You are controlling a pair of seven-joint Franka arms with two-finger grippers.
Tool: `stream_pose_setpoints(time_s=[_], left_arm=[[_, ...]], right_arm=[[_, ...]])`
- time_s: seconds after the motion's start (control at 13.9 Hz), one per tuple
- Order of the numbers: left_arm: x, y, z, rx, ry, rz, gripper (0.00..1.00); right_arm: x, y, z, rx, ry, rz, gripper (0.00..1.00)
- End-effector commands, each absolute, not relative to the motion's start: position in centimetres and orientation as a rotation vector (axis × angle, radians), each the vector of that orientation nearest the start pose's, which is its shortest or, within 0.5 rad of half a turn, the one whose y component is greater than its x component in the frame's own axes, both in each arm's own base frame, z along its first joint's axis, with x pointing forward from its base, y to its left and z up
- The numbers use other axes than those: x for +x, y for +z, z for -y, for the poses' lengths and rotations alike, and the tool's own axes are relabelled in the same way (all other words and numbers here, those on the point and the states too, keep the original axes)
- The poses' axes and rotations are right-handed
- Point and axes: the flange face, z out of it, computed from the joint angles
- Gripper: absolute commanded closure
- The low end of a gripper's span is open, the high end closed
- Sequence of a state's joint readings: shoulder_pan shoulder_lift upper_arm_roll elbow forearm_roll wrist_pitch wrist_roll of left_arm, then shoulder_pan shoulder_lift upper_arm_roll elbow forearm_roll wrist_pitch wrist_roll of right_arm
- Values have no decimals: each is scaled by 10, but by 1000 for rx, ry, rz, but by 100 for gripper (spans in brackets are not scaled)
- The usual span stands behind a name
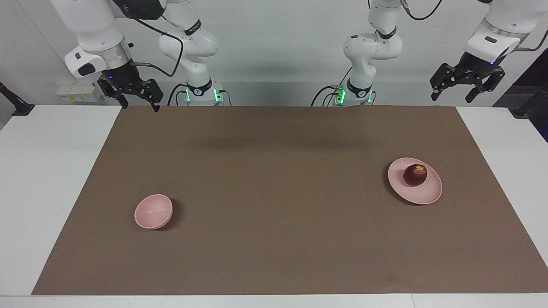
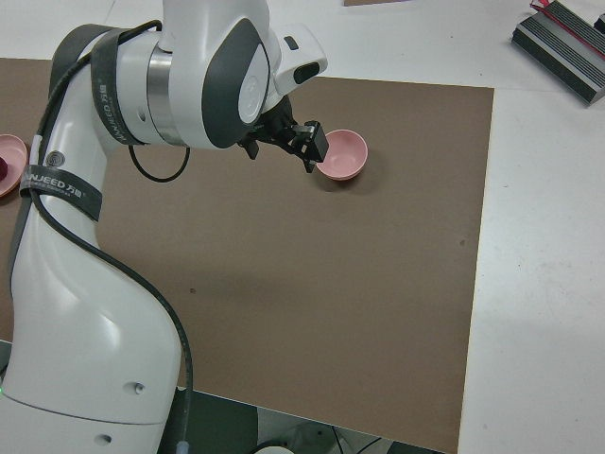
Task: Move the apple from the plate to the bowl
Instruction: 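Reach the left gripper down to the red apple on the plate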
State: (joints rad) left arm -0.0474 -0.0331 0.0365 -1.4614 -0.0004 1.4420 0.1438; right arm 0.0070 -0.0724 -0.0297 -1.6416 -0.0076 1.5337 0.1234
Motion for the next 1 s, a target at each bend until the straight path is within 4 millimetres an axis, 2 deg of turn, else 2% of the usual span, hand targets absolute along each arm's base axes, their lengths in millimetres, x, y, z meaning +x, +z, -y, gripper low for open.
stream_pose_setpoints(time_s=[0.0, 0.22, 0.65, 0.93], left_arm=[[521, 675, 6, -3140, -81, -260, 0], [519, 647, 8, -3143, -62, -261, 0], [530, 560, 4, -3143, -76, -245, 0], [531, 515, -5, -3143, -110, -219, 0]], right_arm=[[528, 630, 16, -3133, 60, -207, 0], [528, 630, 16, -3133, 60, -204, 0], [529, 629, 16, -3133, 63, -207, 0], [528, 630, 16, -3133, 60, -207, 0]])
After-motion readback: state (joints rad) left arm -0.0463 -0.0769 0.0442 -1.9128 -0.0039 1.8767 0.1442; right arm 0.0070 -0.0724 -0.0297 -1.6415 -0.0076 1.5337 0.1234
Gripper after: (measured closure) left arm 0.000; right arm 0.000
